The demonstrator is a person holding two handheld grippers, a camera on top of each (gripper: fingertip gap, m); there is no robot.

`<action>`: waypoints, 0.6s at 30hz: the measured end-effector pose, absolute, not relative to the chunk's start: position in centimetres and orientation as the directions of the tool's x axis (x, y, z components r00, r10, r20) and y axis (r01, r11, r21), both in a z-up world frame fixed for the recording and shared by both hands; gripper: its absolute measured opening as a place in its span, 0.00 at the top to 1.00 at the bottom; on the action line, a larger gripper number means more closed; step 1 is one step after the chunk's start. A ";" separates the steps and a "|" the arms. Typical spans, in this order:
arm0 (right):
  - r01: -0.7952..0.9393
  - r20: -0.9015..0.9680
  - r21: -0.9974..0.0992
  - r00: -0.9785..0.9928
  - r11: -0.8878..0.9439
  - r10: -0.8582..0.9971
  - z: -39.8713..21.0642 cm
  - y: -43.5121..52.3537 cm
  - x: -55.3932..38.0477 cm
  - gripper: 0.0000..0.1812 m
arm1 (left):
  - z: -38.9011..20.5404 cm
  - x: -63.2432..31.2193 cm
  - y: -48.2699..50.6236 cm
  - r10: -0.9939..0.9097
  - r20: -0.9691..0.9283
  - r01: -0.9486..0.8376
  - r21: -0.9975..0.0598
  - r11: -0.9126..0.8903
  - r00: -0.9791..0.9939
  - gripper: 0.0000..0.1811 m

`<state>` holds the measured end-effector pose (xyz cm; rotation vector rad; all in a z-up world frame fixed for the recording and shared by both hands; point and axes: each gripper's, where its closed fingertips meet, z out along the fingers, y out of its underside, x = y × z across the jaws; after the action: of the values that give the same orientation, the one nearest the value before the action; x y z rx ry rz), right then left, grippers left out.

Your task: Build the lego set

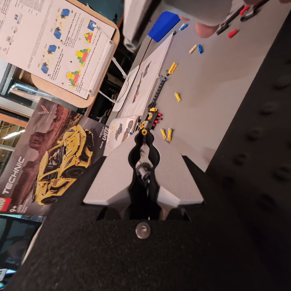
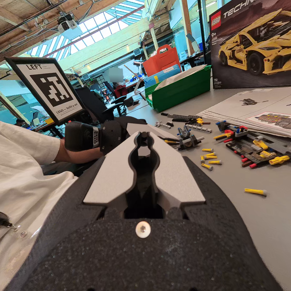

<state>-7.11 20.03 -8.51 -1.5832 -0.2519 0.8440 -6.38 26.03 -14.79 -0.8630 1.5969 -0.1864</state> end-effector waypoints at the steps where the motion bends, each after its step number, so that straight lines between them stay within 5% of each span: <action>1: -0.300 -0.370 -0.929 0.706 -0.218 0.604 -8.6 19.8 -7.3 0.97 | -14.6 -6.6 25.7 -0.622 -0.782 -0.406 -0.578 0.707 0.032 0.99; 18: -0.112 -0.284 -0.936 0.800 -0.333 0.528 -11.7 21.7 -10.3 0.97 | -13.3 -6.8 23.2 -0.585 -0.810 -0.278 -0.572 0.772 0.040 0.99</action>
<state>-10.31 21.66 -11.74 -1.8023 -0.3205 0.6724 -6.81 23.25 -13.27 -0.7186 1.5520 -0.2694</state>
